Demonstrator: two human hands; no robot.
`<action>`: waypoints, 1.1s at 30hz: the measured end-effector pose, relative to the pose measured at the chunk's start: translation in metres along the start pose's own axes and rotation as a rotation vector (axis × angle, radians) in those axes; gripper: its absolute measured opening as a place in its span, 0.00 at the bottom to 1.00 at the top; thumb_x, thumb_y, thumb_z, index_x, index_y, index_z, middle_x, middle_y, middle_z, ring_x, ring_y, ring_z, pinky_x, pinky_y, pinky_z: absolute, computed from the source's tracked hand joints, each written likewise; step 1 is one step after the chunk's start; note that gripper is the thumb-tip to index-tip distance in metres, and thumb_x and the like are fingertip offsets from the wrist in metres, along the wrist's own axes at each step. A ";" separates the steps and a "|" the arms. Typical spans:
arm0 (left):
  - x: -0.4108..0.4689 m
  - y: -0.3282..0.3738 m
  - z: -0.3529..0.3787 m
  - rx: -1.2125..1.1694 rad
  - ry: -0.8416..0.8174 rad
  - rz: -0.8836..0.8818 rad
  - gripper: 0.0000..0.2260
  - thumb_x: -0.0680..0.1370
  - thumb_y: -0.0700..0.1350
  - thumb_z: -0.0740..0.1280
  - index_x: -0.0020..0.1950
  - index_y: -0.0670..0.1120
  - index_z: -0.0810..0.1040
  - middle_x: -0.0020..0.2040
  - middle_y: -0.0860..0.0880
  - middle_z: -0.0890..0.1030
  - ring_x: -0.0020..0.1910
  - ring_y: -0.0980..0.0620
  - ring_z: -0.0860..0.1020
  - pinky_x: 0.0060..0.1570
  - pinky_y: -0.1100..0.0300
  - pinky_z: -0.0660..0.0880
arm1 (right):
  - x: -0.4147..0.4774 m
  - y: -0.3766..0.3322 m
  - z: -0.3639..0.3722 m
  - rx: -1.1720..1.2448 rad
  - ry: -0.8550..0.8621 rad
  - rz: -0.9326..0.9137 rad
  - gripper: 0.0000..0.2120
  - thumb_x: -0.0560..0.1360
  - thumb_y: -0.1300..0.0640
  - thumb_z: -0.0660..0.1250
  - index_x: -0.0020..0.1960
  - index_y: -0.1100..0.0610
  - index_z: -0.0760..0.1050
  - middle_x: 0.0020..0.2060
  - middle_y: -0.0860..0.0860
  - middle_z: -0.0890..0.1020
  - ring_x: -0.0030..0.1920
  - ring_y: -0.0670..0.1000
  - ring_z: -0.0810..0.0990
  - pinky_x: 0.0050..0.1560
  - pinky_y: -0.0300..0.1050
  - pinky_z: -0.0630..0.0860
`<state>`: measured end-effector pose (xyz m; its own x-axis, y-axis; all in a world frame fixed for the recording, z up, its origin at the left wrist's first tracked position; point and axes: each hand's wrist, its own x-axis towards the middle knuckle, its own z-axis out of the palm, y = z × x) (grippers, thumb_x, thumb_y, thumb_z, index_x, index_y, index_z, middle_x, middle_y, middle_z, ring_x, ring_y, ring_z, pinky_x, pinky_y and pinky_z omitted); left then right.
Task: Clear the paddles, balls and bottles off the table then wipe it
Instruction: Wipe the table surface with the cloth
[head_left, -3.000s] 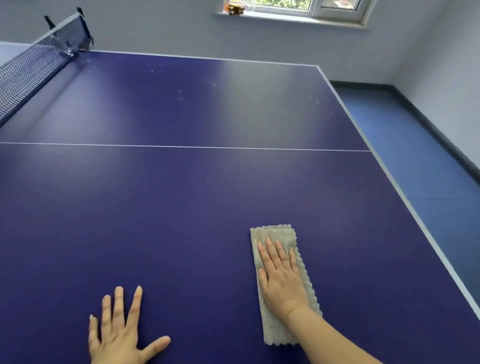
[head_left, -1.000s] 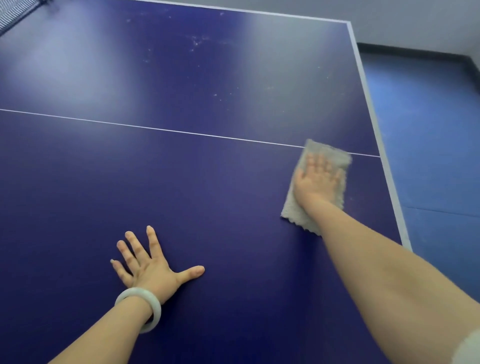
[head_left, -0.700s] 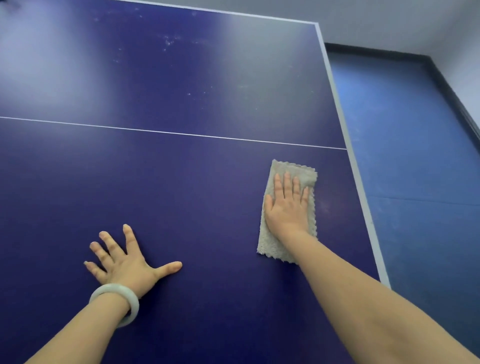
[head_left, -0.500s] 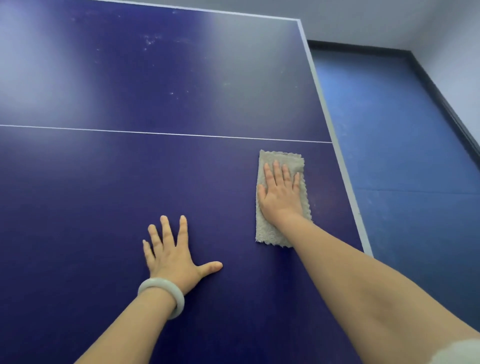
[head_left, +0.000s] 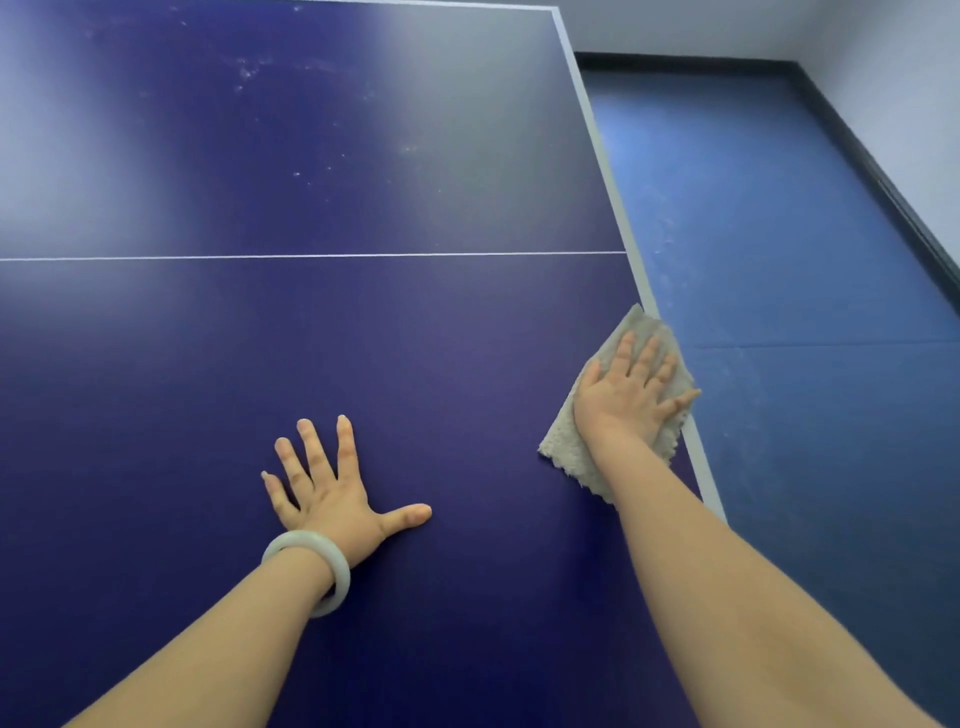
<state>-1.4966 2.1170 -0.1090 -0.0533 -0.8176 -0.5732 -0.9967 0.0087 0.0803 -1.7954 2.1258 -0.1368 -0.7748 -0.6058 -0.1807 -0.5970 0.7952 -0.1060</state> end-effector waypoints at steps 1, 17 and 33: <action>-0.001 0.001 0.000 0.001 -0.001 0.003 0.63 0.58 0.82 0.59 0.71 0.54 0.20 0.74 0.43 0.22 0.74 0.38 0.27 0.73 0.38 0.33 | -0.011 0.006 0.002 -0.010 -0.003 0.002 0.30 0.82 0.44 0.39 0.80 0.51 0.37 0.80 0.53 0.39 0.79 0.59 0.36 0.71 0.75 0.36; -0.070 0.009 0.040 0.090 0.177 0.137 0.46 0.74 0.74 0.54 0.80 0.52 0.36 0.79 0.44 0.34 0.78 0.40 0.36 0.77 0.41 0.42 | -0.258 0.139 0.048 -0.036 0.056 -0.171 0.31 0.80 0.44 0.45 0.81 0.52 0.48 0.80 0.53 0.51 0.80 0.58 0.47 0.73 0.74 0.45; -0.214 0.044 0.153 0.023 0.016 0.108 0.60 0.65 0.80 0.58 0.73 0.48 0.22 0.74 0.40 0.24 0.73 0.37 0.26 0.71 0.39 0.32 | -0.308 0.293 0.022 -0.218 0.000 -0.870 0.30 0.80 0.46 0.53 0.81 0.51 0.53 0.80 0.48 0.53 0.80 0.51 0.52 0.75 0.55 0.52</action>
<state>-1.5379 2.3802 -0.1075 -0.1594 -0.8205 -0.5490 -0.9864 0.1098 0.1223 -1.7270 2.5458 -0.1336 -0.0298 -0.9920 -0.1228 -0.9993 0.0322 -0.0178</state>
